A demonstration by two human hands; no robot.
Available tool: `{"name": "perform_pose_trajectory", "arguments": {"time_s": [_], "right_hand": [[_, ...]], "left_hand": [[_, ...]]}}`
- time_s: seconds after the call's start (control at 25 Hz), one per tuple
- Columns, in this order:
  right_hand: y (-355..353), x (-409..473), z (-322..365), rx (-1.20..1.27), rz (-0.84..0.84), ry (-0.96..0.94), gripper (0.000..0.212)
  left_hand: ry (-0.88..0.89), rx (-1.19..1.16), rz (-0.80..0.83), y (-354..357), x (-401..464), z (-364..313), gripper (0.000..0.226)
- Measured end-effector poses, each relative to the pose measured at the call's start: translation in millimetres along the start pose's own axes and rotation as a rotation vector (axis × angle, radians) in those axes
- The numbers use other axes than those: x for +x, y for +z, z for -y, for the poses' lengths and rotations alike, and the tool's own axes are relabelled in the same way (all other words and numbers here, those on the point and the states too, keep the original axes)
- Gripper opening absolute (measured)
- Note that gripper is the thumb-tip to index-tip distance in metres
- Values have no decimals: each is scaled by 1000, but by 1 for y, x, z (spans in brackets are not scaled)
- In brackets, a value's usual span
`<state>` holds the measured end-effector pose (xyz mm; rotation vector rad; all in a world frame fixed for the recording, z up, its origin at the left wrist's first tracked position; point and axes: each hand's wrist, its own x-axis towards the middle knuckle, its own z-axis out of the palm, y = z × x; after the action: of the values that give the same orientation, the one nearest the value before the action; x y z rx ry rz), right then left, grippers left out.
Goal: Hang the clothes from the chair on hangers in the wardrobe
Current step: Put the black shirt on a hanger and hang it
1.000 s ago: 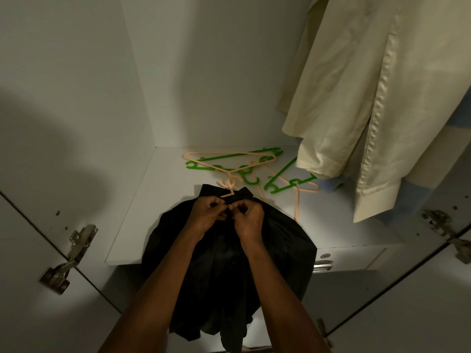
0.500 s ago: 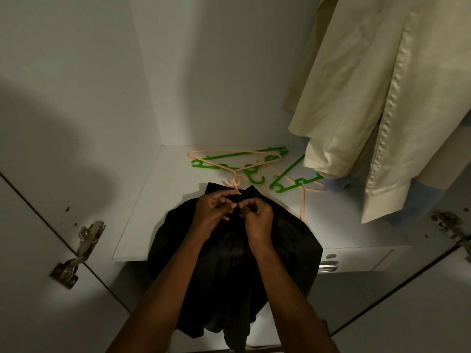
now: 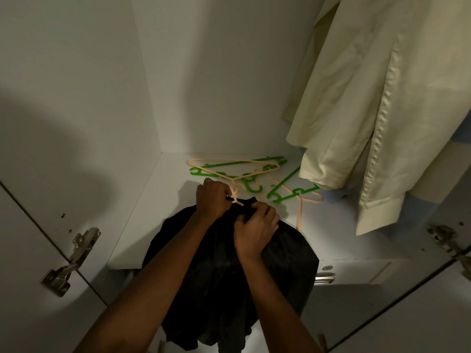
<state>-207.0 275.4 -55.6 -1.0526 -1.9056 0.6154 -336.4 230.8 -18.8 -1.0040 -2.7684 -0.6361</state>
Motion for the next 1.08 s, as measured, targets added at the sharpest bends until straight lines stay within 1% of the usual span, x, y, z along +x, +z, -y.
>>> {"name": "perform_pose_trajectory", "arguments": {"time_s": [0.04, 0.12, 0.2, 0.24, 0.28, 0.32, 0.4, 0.48, 0.52, 0.56, 0.64, 0.68, 0.72, 0.76, 0.8, 0.84, 0.96, 1.0, 1.08], "right_hand": [[3, 1, -1, -59, 20, 23, 41], [6, 3, -3, -87, 91, 84, 46], [7, 5, -4, -76, 130, 109, 50], [4, 6, -4, -66, 133, 115, 53], [1, 9, -5, -55, 127, 117, 57], [-5, 11, -4, -46, 114, 119, 61], [-22, 22, -4, -72, 116, 105, 63], [-40, 41, -3, -123, 221, 58, 56], [-48, 53, -4, -98, 327, 46, 54], [-56, 65, -3, -27, 466, 52, 56], [-72, 86, 0, 221, 734, 80, 65], [-79, 94, 3, 351, 826, 91, 61], [-86, 101, 8, 467, 890, 95, 49], [-91, 106, 13, 568, 918, 95, 35], [-96, 110, 19, 638, 916, 82, 24], [-102, 112, 25, 688, 889, 60, 22], [-116, 111, 38, 814, 790, 34, 32], [-122, 109, 41, 848, 760, 28, 34], [-135, 106, 50, 885, 711, -20, 36]], "left_hand": [[-7, 103, 72, 0, 4, -1, 22], [-28, 202, 137, 1, 9, -4, 23], [61, 294, 122, -1, 10, -6, 17], [107, 306, 104, -3, 10, -7, 16], [126, 267, 83, -6, 11, -6, 16], [118, 188, 61, -11, 10, -5, 17], [83, -48, 7, -25, 9, -1, 19], [69, -273, -2, -48, 7, 1, 21], [66, -377, 23, -62, 6, 1, 23], [67, -471, 61, -77, 4, 0, 24], [80, -630, 130, -103, -1, -4, 24], [80, -704, 157, -112, -3, -5, 24], [82, -761, 171, -121, -7, -6, 24], [86, -799, 182, -128, -10, -6, 24], [89, -808, 188, -136, -13, -7, 24], [89, -794, 182, -143, -17, -10, 25], [83, -700, 147, -168, -28, -21, 30], [72, -689, 173, -177, -32, -22, 33], [66, -661, 331, -195, -39, -17, 34]]}}
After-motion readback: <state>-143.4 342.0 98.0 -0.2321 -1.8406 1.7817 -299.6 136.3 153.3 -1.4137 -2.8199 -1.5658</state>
